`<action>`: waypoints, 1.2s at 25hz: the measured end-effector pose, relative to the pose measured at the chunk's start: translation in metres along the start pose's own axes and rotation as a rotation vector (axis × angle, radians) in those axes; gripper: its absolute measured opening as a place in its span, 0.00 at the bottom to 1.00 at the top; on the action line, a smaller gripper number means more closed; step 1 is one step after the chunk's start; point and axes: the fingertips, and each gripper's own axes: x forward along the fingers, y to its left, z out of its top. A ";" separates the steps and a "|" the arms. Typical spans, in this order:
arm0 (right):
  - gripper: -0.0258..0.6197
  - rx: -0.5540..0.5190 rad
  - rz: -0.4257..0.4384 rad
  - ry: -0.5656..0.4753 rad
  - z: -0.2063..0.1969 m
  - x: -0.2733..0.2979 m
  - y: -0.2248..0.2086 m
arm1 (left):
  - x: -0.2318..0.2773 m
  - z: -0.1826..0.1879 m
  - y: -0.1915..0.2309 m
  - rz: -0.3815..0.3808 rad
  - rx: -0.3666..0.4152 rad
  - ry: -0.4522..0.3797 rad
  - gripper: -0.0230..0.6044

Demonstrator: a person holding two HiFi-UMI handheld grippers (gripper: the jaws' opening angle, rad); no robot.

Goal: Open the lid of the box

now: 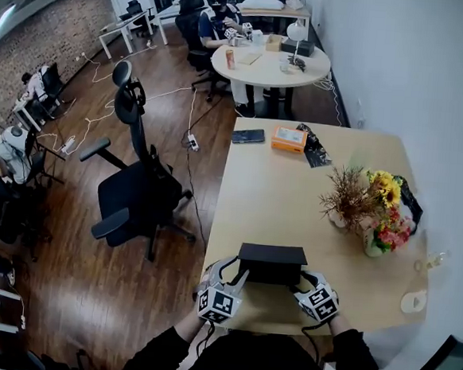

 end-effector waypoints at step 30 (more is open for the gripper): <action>0.26 0.191 -0.171 -0.432 0.107 -0.104 -0.026 | -0.037 0.031 0.027 -0.064 -0.394 -0.099 0.43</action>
